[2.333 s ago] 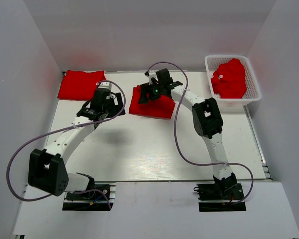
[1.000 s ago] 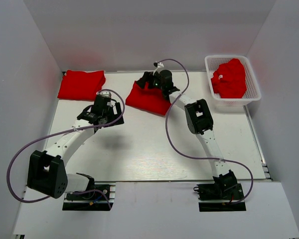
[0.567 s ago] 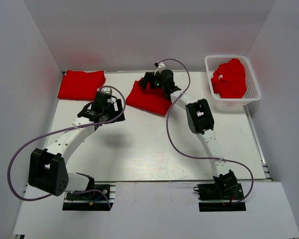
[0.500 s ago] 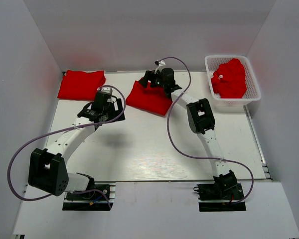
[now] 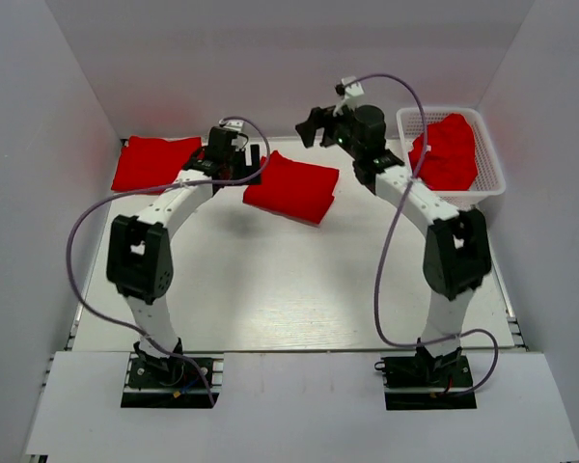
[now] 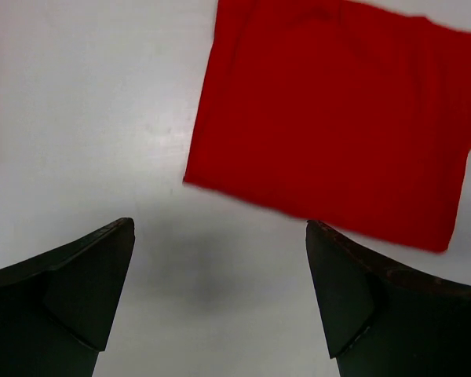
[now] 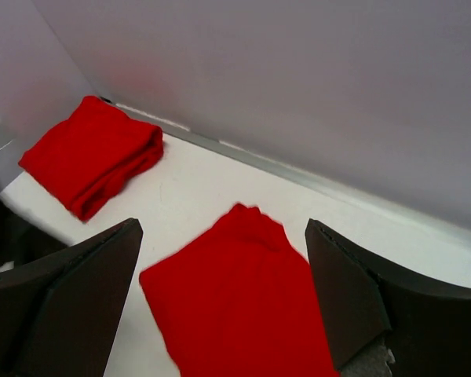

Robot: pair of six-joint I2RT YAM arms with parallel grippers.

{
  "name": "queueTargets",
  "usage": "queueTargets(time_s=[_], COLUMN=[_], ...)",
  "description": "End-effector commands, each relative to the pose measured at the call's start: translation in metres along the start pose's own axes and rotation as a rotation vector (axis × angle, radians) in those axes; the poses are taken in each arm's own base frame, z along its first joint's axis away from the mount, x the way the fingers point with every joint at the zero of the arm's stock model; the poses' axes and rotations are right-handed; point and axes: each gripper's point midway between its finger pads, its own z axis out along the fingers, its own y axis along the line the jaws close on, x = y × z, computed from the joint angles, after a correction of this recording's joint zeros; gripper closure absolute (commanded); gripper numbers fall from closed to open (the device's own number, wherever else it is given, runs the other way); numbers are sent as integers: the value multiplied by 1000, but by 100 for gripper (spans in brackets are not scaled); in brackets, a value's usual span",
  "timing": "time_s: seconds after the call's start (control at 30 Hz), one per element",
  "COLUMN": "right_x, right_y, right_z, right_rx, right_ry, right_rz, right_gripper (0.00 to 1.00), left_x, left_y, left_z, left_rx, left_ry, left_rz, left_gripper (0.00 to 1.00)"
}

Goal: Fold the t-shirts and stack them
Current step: Put the neatly folded tshirt into the corner of the board with the left arm

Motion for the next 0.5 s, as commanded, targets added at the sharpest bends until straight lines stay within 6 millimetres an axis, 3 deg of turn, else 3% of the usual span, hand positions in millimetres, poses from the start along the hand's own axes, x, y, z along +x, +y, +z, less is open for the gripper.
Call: queueTargets(time_s=[0.0, 0.07, 0.1, 0.13, 0.17, 0.2, 0.23, 0.27, 0.3, 0.37, 0.47], right_x=[14, 28, 8, 22, 29, 28, 34, 45, 40, 50, 49], right_y=[-28, -27, -27, -30, -33, -32, -33, -36, -35, -36, -39], right_z=[-40, -66, -82, -91, -98, -110, -115, -122, -130, -139, -147], right_rx=[176, 194, 230, 243, 265, 285, 292, 313, 323, 335, 355], right_ry=[43, 79, 52, 88, 107, 121, 148, 176, 176, 200, 208], right_rz=[-6, 9, 4, 4, 9, 14, 21, 29, 35, 37, 24], right_gripper=[10, 10, 10, 10, 10, 10, 10, 10, 10, 10, 10], left_x=[-32, -36, -54, -40, -61, -60, -39, -51, -48, -38, -32], left_y=[-2, 2, -9, -4, -5, -9, -2, -10, -13, -17, -17], left_z=[31, 51, 55, 80, 85, 94, 118, 121, 129, 145, 151], left_rx=[38, 36, 82, 88, 103, 129, 127, 169, 190, 230, 240], left_ry=[-17, 5, -22, 27, -11, 0, 65, 41, 47, 54, 71], left_rz=[50, 66, 76, 82, 96, 108, 115, 142, 153, 189, 199], left_gripper=[0, 0, 0, 0, 0, 0, 0, 0, 0, 0, 0])
